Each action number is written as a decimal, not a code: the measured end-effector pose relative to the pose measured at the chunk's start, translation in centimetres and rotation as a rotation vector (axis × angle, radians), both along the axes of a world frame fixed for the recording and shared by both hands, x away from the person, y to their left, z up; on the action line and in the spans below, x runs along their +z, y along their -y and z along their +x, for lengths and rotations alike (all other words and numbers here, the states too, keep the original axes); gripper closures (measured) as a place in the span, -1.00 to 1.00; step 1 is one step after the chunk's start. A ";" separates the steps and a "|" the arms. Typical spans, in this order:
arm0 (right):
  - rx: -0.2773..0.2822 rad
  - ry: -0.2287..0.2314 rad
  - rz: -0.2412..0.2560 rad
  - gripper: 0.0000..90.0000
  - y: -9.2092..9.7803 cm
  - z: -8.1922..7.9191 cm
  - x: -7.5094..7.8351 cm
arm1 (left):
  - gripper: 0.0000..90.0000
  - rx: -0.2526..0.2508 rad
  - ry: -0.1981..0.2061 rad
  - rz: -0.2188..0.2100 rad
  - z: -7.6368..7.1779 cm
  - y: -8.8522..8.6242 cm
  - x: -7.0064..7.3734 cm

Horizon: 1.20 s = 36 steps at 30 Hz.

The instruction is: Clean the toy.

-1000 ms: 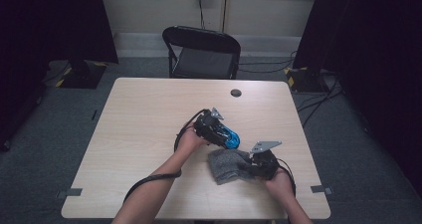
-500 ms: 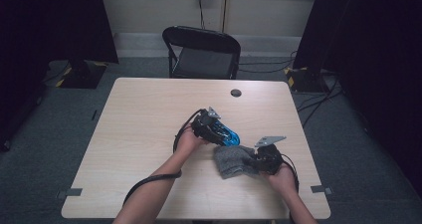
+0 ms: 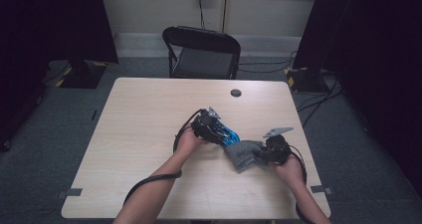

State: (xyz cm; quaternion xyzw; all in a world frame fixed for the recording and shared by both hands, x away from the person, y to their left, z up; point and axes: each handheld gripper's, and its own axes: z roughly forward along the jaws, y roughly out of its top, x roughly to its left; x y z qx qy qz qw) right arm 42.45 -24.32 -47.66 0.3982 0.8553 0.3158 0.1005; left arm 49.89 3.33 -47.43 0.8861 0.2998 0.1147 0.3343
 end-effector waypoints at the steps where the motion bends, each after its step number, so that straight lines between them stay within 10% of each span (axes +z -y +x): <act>1: -0.004 0.001 -0.005 0.62 0.2 0.2 0.0 | -0.58 0.000 0.000 0.000 0.0 0.0 0.0; 28: -0.173 0.025 -0.074 0.62 0.7 4.4 0.3 | -0.57 0.007 -0.003 0.004 -0.1 0.1 0.0; 36: -0.225 0.066 0.040 0.62 2.3 4.0 1.8 | -0.56 0.009 -0.004 0.005 -0.1 0.2 0.1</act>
